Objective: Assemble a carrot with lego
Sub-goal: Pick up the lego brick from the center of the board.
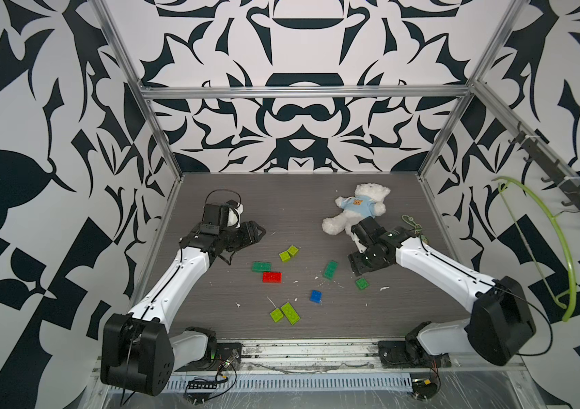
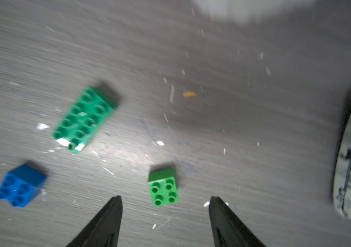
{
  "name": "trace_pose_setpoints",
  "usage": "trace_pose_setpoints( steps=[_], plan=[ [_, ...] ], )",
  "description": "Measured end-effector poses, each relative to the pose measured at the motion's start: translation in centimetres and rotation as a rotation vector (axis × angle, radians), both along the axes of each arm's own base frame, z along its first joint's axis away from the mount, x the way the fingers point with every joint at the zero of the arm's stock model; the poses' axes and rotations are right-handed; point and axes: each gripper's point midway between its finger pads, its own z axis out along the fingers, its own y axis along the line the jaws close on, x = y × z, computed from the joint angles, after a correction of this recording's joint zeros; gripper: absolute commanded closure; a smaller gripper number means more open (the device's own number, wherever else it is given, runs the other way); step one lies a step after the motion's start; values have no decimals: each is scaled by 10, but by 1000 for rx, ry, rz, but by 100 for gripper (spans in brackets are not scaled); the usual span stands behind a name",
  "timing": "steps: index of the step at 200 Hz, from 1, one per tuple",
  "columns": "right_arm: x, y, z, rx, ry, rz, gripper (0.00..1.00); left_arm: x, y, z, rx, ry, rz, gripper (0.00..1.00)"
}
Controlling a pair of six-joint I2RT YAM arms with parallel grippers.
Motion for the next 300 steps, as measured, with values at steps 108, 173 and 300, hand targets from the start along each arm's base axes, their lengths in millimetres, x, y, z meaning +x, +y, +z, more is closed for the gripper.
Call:
trace_pose_setpoints(
  steps=[108,173,300],
  plan=[
    [-17,-2,-42,-44,203,-52,37,-1,-15,14,-74,-21,-30,39],
    [-24,-1,-58,-68,296,-32,47,0,-17,17,-90,-26,-34,39],
    [-20,5,-58,-57,311,-3,56,-1,-18,18,-96,-27,-40,39]
  ],
)
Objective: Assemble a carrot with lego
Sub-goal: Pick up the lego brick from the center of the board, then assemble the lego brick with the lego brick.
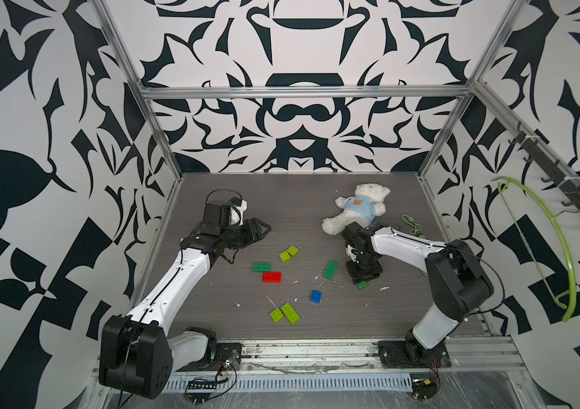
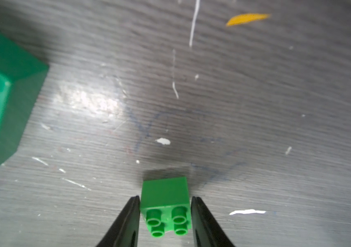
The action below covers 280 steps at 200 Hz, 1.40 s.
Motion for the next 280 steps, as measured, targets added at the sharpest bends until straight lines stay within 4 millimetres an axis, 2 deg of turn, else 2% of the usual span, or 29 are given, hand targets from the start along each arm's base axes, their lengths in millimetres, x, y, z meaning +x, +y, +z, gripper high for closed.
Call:
trace_pose_setpoints(
  steps=[11,51,90,120,140,167,177,192,204,219,254,280],
  plan=[
    [0,1,0,3,2,-1,59,0,0,0,0,0,0,39],
    [-2,2,-1,10,11,-2,59,0,0,0,0,0,0,39],
    [-4,3,-2,8,20,1,75,0,0,0,1,-1,-1,38],
    [-5,13,12,21,-34,65,79,0,0,0,1,-1,0,38],
    [-15,43,40,47,-107,233,78,1,2,-1,4,0,7,38],
    [-30,109,87,139,-208,498,77,4,14,-3,7,16,44,38],
    [-37,130,98,161,-224,579,76,6,23,-2,8,21,71,38],
    [-42,149,106,164,-221,668,76,8,34,-2,9,27,104,37],
    [-43,159,104,149,-203,716,76,9,44,-2,11,38,133,37],
    [-43,165,92,114,-158,762,76,10,55,-2,11,48,167,37],
    [-45,161,58,27,-34,836,76,12,78,0,12,56,237,37],
    [-47,160,43,-4,20,873,76,10,83,1,15,53,247,37]
  ],
)
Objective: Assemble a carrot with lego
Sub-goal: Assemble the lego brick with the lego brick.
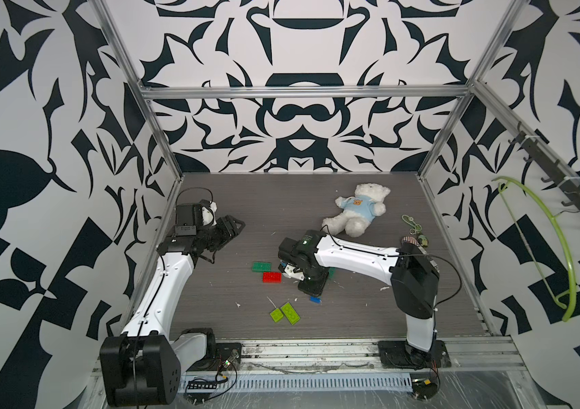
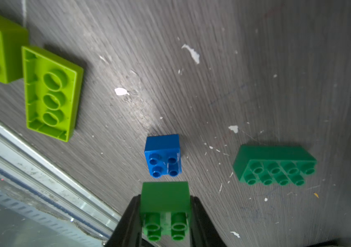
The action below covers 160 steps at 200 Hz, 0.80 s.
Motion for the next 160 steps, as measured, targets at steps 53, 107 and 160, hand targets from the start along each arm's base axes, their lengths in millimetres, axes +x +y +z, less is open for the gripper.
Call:
trace_pose_setpoints(
  steps=[53,107,160],
  plan=[
    [3,5,-12,-30,28,40,76,-1,-1,1,1,-7,-15,37],
    [1,3,-16,-51,42,44,76,-2,-3,2,-1,-12,-26,37],
    [1,3,-16,-50,43,43,76,-2,-3,2,0,-14,-30,37]
  ],
)
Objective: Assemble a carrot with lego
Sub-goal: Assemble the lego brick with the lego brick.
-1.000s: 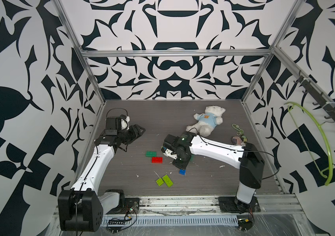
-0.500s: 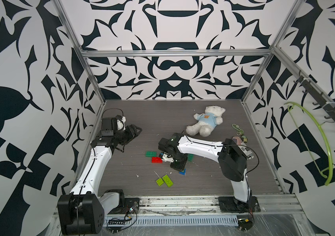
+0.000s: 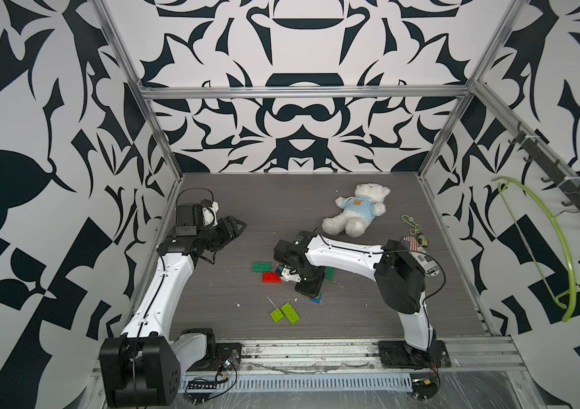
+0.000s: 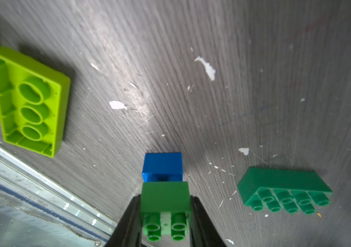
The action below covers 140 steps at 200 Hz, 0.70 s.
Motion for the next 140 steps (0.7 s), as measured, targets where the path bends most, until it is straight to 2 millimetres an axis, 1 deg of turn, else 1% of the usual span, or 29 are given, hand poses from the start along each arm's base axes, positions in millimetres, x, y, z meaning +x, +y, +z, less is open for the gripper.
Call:
trace_pose_setpoints(
  steps=[38,140],
  plan=[
    [-2,-4,-5,-11,6,1,76,0,-1,0,-3,0,-3,37],
    [-2,-5,-6,17,-15,-10,77,-1,-3,1,-14,0,-13,37]
  ],
)
